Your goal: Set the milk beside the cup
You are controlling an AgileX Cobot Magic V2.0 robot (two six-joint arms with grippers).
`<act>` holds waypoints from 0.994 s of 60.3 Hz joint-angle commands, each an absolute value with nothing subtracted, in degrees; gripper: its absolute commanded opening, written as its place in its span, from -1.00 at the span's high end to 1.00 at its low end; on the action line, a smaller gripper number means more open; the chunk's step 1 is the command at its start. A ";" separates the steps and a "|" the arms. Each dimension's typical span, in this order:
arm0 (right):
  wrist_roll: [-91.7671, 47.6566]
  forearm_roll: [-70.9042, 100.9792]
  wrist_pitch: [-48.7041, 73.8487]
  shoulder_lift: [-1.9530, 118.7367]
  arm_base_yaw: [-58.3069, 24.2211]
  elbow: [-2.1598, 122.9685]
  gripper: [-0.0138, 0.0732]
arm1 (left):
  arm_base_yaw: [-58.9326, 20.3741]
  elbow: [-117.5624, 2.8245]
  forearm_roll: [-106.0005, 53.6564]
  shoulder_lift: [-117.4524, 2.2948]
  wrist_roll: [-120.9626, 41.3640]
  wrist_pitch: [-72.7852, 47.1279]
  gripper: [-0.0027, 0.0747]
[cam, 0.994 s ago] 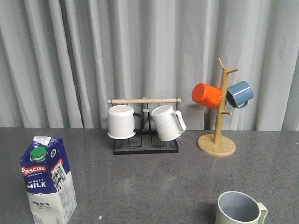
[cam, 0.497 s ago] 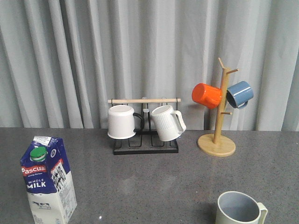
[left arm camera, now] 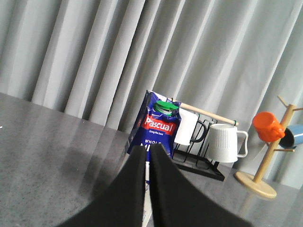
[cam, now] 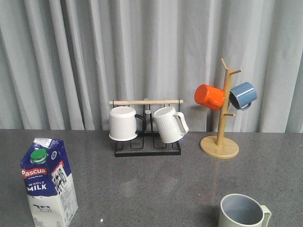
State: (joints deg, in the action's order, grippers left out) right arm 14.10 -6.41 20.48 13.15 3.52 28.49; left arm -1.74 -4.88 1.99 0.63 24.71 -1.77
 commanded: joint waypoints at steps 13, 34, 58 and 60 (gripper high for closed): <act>4.26 -0.65 20.63 27.07 3.84 37.42 -0.41 | -1.78 -16.86 1.49 1.28 25.38 -17.67 0.36; 0.00 0.43 26.28 35.04 3.84 39.82 -0.43 | -1.78 -19.04 -1.44 -3.16 24.75 -13.29 -0.04; -13.32 9.66 29.06 54.59 3.84 42.55 -0.40 | -1.78 -28.59 -1.44 -18.16 11.36 -23.14 -0.04; -14.28 10.79 29.06 55.77 3.84 42.55 -0.40 | -1.78 -28.59 -1.44 -18.51 11.36 -23.22 -0.04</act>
